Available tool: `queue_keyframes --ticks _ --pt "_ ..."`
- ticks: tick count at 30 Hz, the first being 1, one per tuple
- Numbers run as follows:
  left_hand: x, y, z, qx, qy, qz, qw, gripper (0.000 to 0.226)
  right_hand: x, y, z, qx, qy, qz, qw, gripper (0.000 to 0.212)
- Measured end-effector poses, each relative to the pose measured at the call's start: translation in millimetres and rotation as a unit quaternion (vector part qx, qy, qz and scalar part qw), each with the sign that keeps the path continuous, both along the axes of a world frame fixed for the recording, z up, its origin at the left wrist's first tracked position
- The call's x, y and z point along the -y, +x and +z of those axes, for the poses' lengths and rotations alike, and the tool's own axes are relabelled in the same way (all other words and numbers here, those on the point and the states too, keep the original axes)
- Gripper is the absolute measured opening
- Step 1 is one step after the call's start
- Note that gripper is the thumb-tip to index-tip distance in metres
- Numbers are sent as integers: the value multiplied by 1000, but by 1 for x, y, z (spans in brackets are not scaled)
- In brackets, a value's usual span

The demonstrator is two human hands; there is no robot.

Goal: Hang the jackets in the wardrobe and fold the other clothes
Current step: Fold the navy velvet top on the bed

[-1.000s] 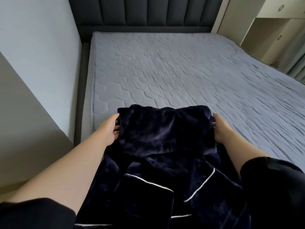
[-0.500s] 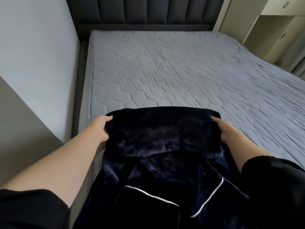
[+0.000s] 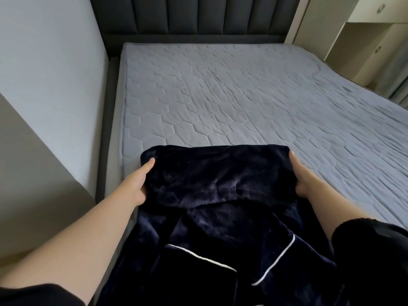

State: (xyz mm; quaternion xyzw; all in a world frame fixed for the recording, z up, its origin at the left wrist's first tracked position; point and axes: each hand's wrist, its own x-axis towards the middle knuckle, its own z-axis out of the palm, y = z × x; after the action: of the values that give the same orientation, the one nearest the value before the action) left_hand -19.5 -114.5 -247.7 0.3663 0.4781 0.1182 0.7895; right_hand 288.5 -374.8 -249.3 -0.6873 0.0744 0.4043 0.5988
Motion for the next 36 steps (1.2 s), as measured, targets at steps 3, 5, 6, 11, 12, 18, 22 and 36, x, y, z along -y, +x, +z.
queue_keyframes --ticks 3,5,6,11,12,18,22,36 --pt "17 -14 0 35 -18 -76 996 35 20 -15 -7 0 5 63 998 52" --pt "31 -17 -2 27 3 -107 994 41 32 -28 -9 -23 4 105 994 48" --pt "37 -17 -3 21 14 -116 993 41 36 -34 -8 -30 2 126 992 47" --pt "53 -16 -6 24 66 -27 997 31 38 -41 -3 56 64 55 995 20" --pt "54 -16 -8 18 69 3 997 33 38 -40 -4 73 77 6 994 16" --pt "69 -17 2 -291 531 5 796 51 32 -54 -7 340 -190 31 920 43" --pt "75 18 12 -248 766 -127 580 61 -5 -88 13 609 -219 110 754 56" --pt "43 17 -56 -388 727 -340 453 65 -32 -80 -66 578 -387 240 677 57"
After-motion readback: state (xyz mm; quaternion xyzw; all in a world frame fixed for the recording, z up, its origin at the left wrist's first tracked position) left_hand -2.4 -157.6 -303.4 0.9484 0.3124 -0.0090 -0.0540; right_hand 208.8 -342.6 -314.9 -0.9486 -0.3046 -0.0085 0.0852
